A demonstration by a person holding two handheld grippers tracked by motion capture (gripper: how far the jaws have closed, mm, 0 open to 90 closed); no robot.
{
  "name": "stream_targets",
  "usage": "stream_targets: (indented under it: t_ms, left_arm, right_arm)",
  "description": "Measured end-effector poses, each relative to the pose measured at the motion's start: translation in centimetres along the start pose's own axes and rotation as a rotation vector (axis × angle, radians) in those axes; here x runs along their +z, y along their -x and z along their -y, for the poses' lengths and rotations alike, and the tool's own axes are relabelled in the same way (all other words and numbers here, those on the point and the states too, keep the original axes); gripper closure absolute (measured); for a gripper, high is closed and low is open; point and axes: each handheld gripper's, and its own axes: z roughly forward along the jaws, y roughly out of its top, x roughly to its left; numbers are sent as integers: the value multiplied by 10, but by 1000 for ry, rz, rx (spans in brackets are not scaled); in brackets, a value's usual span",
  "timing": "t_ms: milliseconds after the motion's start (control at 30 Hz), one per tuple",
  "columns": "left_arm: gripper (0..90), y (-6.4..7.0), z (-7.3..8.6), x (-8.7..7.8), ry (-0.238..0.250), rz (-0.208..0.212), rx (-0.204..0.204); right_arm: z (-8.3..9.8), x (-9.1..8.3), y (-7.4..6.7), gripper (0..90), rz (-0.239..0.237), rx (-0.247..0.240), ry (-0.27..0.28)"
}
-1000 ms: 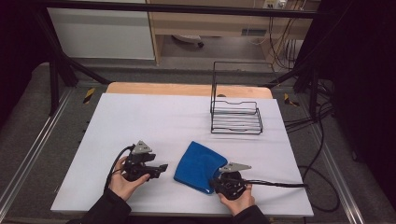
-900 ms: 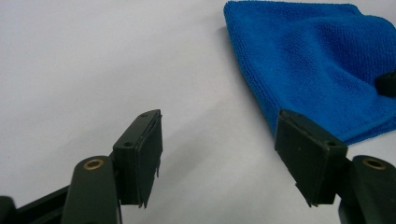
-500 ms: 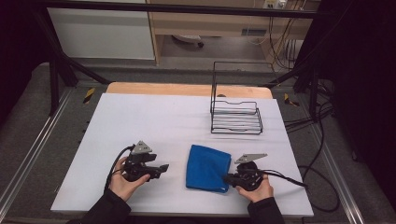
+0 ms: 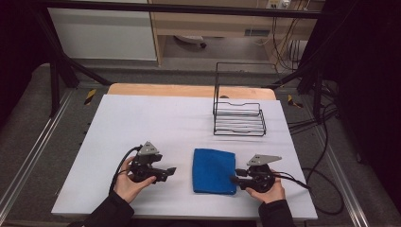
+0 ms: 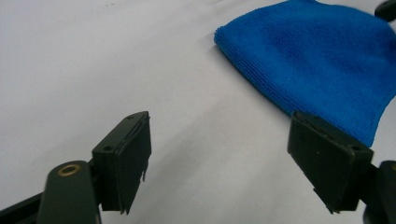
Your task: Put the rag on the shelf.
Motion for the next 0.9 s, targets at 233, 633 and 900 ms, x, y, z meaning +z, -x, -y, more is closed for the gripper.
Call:
stream_targets:
  t_ms: [233,633,900]
  left_arm:
    - [124,-1,-11,8,-23,12,2]
    - [94,7,-41,25,8,-42,20]
    - [164,13,-62,55,-6,-52,5]
  right_arm:
    - [-4,-11,15,224,42,16,131]
    - [-8,-12,34,46,84,76,164]
    - [-7,-10,35,45,93,76,155]
